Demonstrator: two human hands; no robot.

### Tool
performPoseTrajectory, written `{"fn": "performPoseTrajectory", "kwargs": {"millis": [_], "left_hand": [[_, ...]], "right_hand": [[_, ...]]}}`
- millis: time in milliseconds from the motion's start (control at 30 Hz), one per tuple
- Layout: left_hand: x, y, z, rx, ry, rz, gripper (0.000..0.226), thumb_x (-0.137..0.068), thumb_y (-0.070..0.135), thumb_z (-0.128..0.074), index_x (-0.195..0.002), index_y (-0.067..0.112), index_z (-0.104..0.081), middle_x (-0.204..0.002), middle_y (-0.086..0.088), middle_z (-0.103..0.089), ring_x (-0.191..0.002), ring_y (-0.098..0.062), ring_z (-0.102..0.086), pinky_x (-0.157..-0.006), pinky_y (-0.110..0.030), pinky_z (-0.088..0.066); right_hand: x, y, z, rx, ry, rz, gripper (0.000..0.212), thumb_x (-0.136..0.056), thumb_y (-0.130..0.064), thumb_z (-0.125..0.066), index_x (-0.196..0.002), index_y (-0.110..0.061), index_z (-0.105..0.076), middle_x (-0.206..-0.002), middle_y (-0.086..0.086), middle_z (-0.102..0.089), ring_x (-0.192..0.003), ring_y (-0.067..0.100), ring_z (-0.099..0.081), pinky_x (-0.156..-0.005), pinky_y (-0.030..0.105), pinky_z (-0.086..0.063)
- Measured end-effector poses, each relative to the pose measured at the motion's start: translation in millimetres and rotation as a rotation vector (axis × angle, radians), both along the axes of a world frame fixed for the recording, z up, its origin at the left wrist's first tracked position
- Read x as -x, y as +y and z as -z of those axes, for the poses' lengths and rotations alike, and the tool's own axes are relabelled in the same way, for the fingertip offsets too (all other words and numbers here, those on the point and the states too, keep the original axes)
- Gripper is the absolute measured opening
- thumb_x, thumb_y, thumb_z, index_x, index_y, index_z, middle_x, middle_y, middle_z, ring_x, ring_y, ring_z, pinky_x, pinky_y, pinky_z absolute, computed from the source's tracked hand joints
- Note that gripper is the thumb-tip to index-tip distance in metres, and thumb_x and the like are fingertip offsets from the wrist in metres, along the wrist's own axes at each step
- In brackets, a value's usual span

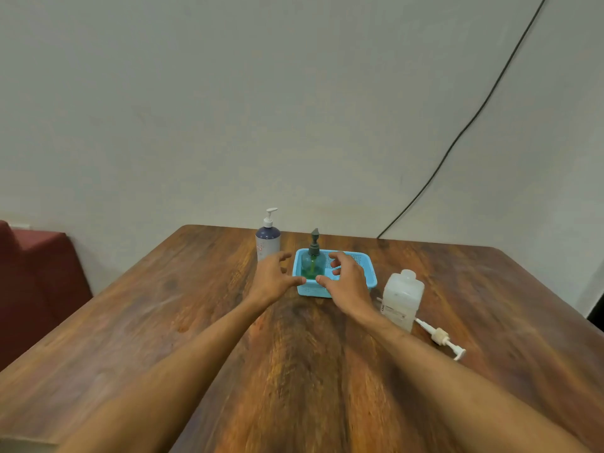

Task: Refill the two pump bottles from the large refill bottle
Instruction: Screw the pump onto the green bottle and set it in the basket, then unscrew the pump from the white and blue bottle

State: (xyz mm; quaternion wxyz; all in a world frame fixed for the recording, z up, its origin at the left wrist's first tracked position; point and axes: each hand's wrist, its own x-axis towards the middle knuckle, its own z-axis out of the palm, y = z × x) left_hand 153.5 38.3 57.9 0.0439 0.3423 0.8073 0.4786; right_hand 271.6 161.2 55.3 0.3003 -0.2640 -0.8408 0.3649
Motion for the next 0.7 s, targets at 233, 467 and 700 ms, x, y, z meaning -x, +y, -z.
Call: {"fn": "performPoseTrajectory", "kwargs": {"millis": [233,467,700], "left_hand": [[-49.9,-26.9,-7.1,-0.122,-0.02,0.042,0.054,-0.081,0.023,-0.082,-0.129,0.01,-0.062,-0.13,-0.007,-0.066,-0.103,-0.019,-0.07,-0.082,-0.028,-0.059],[-101.1,-30.2,3.1,-0.172,-0.077,0.104,0.044,-0.081,0.02,-0.082,-0.123,0.013,-0.067,-0.124,-0.001,-0.067,-0.096,-0.009,-0.07,-0.082,-0.02,-0.057],[-143.8,-17.3,15.0,-0.164,-0.087,0.181,0.046,-0.078,0.017,-0.084,-0.121,0.014,-0.068,-0.111,0.003,-0.072,-0.091,-0.002,-0.07,-0.084,-0.02,-0.058]], "right_hand": [[-64.7,-31.8,10.5,0.016,0.19,0.029,0.046,-0.086,-0.016,-0.08,-0.128,-0.017,-0.061,-0.12,-0.003,-0.062,-0.105,0.011,-0.06,-0.087,0.017,-0.051],[-127.2,-44.2,17.8,0.099,0.332,0.089,0.035,-0.084,-0.008,-0.079,-0.117,-0.014,-0.069,-0.113,-0.003,-0.068,-0.099,0.001,-0.062,-0.073,-0.002,-0.043],[-174.8,-30.8,35.3,0.185,0.369,0.176,0.029,-0.085,-0.014,-0.079,-0.113,-0.02,-0.072,-0.109,-0.006,-0.071,-0.096,0.006,-0.065,-0.082,0.023,-0.054]]}}
